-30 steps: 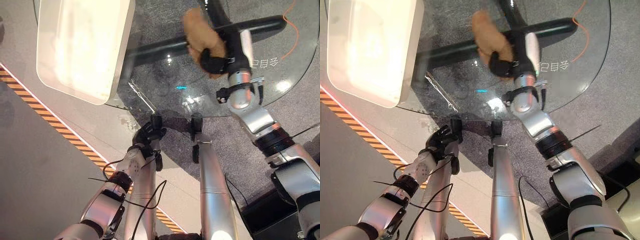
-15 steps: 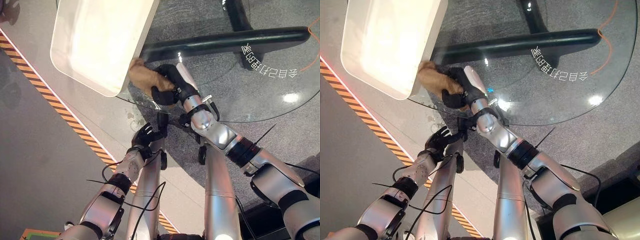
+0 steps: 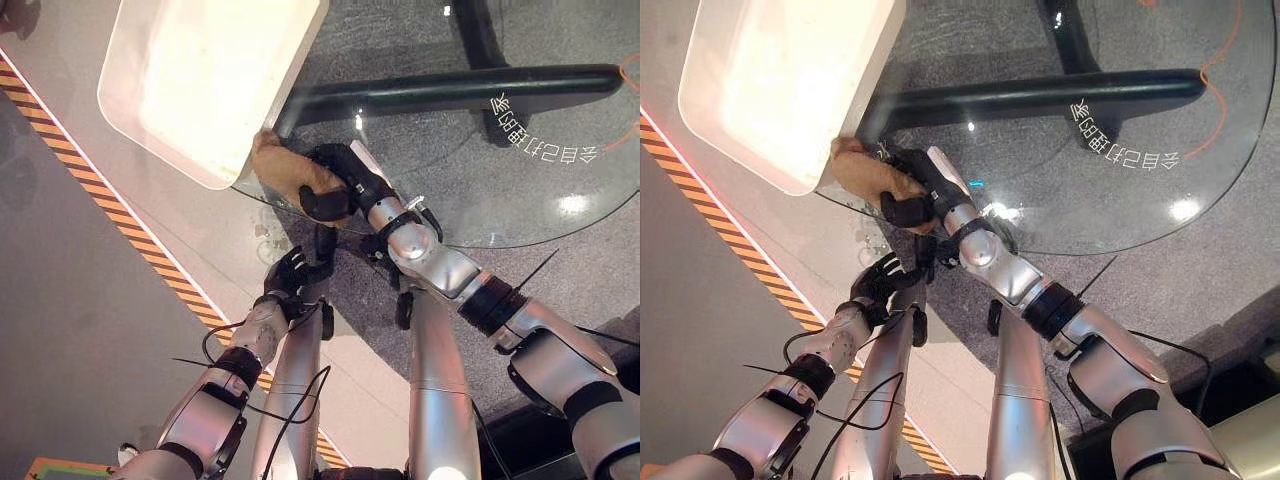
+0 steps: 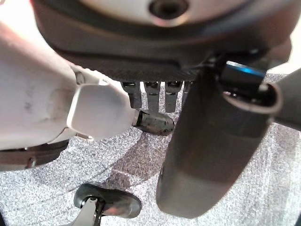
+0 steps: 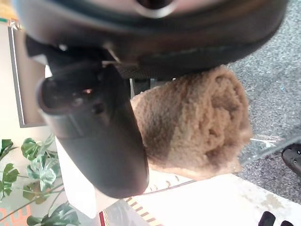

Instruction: Wipe the table with a cloth and put it in the basket.

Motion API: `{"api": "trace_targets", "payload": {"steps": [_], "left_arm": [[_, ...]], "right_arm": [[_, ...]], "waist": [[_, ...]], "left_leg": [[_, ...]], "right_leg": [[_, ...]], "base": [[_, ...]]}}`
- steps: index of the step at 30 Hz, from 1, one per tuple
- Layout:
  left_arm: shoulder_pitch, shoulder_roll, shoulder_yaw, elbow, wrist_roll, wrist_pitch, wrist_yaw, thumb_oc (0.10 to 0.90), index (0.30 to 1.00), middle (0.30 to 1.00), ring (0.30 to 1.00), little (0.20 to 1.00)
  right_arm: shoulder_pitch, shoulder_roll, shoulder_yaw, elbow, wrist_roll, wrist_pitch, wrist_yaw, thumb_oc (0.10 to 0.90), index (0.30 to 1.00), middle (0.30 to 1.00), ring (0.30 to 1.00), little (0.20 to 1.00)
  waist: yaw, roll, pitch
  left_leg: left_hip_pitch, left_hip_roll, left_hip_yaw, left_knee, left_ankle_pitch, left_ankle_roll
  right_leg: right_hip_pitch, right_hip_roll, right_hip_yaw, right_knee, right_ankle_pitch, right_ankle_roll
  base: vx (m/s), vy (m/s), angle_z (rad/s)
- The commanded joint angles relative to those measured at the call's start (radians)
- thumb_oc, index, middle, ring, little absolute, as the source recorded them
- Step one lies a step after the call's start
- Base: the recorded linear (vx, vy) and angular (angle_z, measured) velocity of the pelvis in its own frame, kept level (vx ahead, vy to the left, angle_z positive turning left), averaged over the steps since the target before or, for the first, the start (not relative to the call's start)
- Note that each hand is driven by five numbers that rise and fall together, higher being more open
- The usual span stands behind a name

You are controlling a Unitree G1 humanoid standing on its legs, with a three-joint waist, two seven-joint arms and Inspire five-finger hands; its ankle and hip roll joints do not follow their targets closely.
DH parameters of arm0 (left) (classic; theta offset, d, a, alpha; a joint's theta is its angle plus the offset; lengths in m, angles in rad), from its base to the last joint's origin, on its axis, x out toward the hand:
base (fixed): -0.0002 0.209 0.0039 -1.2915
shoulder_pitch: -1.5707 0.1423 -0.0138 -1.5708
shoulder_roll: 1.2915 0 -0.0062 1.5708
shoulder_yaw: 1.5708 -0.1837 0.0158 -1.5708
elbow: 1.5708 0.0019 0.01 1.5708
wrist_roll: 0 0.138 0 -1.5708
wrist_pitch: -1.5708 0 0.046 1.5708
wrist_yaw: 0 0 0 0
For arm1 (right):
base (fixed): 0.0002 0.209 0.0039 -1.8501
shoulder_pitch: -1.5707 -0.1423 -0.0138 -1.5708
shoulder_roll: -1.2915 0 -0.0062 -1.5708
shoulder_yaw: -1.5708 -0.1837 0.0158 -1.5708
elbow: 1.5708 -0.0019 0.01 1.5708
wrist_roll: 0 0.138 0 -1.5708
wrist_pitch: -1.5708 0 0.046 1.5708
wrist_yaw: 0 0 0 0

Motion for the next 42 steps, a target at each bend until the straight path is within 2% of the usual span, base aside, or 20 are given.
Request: {"api": "trace_targets", "payload": {"steps": [1, 6, 10, 13, 19, 23, 25, 29, 34, 37, 42], "left_arm": [[0.071, 0.031, -0.009, 0.021, 0.033, -0.028, -0.011, 0.8, 0.9, 0.9, 0.9, 0.9], [0.08, 0.036, -0.005, 0.006, 0.025, -0.041, -0.004, 0.8, 0.9, 0.9, 0.9, 0.9], [0.101, 0.042, 0.004, -0.044, 0.019, -0.081, 0.011, 0.8, 0.9, 0.9, 0.9, 0.9], [0.119, 0.04, 0.01, -0.083, 0.014, -0.102, 0.035, 0.8, 0.9, 0.9, 0.9, 0.9], [0.167, 0.033, 0.026, -0.129, -0.011, -0.103, 0.081, 0.8, 0.9, 0.9, 0.9, 0.9], [0.193, 0.027, 0.04, -0.137, -0.044, -0.124, 0.066, 0.8, 0.9, 0.9, 0.9, 0.9], [0.211, 0.022, 0.05, -0.15, -0.073, -0.141, 0.03, 0.8, 0.9, 0.9, 0.9, 0.9], [0.245, 0.0, 0.044, -0.243, -0.203, -0.135, -0.169, 0.8, 0.9, 0.9, 0.9, 0.9], [0.25, -0.011, 0.017, -0.399, -0.353, -0.113, -0.223, 0.8, 0.9, 0.9, 0.9, 0.9], [0.247, -0.014, 0.006, -0.464, -0.389, -0.092, -0.234, 0.8, 0.9, 0.9, 0.9, 0.9], [0.246, -0.024, 0.0, -0.57, -0.46, -0.093, -0.267, 0.8, 0.9, 0.9, 0.9, 0.9]], "right_arm": [[0.067, 0.006, -0.01, 0.033, 0.047, -0.026, -0.031, 0.1, 0.3, 0.3, 0.3, 0.2], [0.088, -0.001, -0.046, 0.003, 0.082, -0.064, -0.045, 0.1, 0.3, 0.3, 0.3, 0.2], [0.138, -0.015, -0.1, -0.071, 0.088, -0.087, -0.053, 0.1, 0.3, 0.3, 0.3, 0.2], [0.171, -0.025, -0.13, -0.11, 0.069, -0.098, -0.059, 0.1, 0.3, 0.3, 0.3, 0.2], [0.246, -0.035, -0.198, -0.181, 0.045, -0.133, -0.057, 0.1, 0.3, 0.3, 0.3, 0.2], [0.273, -0.037, -0.228, -0.212, 0.042, -0.152, -0.055, 0.1, 0.3, 0.3, 0.3, 0.2], [0.294, -0.04, -0.251, -0.231, 0.04, -0.163, -0.047, 0.1, 0.3, 0.3, 0.3, 0.2], [0.343, -0.037, -0.297, -0.301, 0.037, -0.175, -0.033, 0.1, 0.3, 0.3, 0.3, 0.2], [0.36, -0.011, -0.32, -0.356, 0.04, -0.185, -0.029, 0.1, 0.3, 0.3, 0.3, 0.2], [0.367, 0.003, -0.33, -0.378, 0.031, -0.189, -0.027, 0.1, 0.3, 0.3, 0.3, 0.2], [0.369, 0.013, -0.344, -0.41, -0.012, -0.199, -0.028, 0.1, 0.3, 0.3, 0.3, 0.2]], "waist": [[0.011, -0.003, -0.013], [0.007, -0.009, -0.013], [0.0, -0.02, -0.013], [-0.002, -0.024, -0.013], [-0.009, -0.032, -0.013], [-0.012, -0.037, -0.013], [-0.014, -0.04, -0.013], [-0.017, -0.043, -0.013], [-0.019, -0.047, -0.013], [-0.022, -0.051, -0.013], [-0.025, -0.063, -0.013]], "left_leg": [[-0.015, -0.015, 0.036, 0.109, -0.114, 0.009], [-0.004, -0.014, 0.037, 0.105, -0.115, 0.009], [0.029, -0.01, 0.037, 0.09, -0.114, 0.01], [0.053, -0.008, 0.039, 0.078, -0.112, 0.012], [0.111, -0.008, 0.04, 0.058, -0.112, 0.015], [0.136, -0.008, 0.041, 0.046, -0.112, 0.015], [0.153, -0.006, 0.043, 0.043, -0.115, 0.015], [0.182, -0.004, 0.047, 0.032, -0.117, 0.02], [0.209, -0.006, 0.046, 0.025, -0.122, 0.029], [0.22, -0.008, 0.047, 0.027, -0.126, 0.031], [0.234, -0.008, 0.049, 0.034, -0.133, 0.035]], "right_leg": [[-0.034, 0.032, 0.151, -0.166, 0.123, 0.08], [-0.025, 0.036, 0.15, -0.165, 0.123, 0.081], [0.007, 0.042, 0.144, -0.171, 0.124, 0.082], [0.029, 0.046, 0.137, -0.176, 0.124, 0.081], [0.086, 0.054, 0.128, -0.188, 0.12, 0.078], [0.113, 0.057, 0.125, -0.202, 0.12, 0.077], [0.131, 0.056, 0.122, -0.207, 0.119, 0.077], [0.16, 0.057, 0.119, -0.212, 0.118, 0.074], [0.19, 0.057, 0.116, -0.219, 0.117, 0.071], [0.205, 0.055, 0.113, -0.227, 0.12, 0.069], [0.227, 0.053, 0.11, -0.238, 0.125, 0.065]], "base": [[0.0, 0.0, 0.0], [0.0, 0.0, 0.0], [-0.02, -0.027, 0.01], [-0.03, -0.024, -0.01], [-0.01, -0.005, 0.0], [0.0, 0.0, 0.0], [-0.01, -0.007, -0.02], [0.0, 0.0, 0.0], [0.0, 0.0, 0.0], [-0.01, -0.012, -0.03], [0.0, 0.0, 0.0]]}}
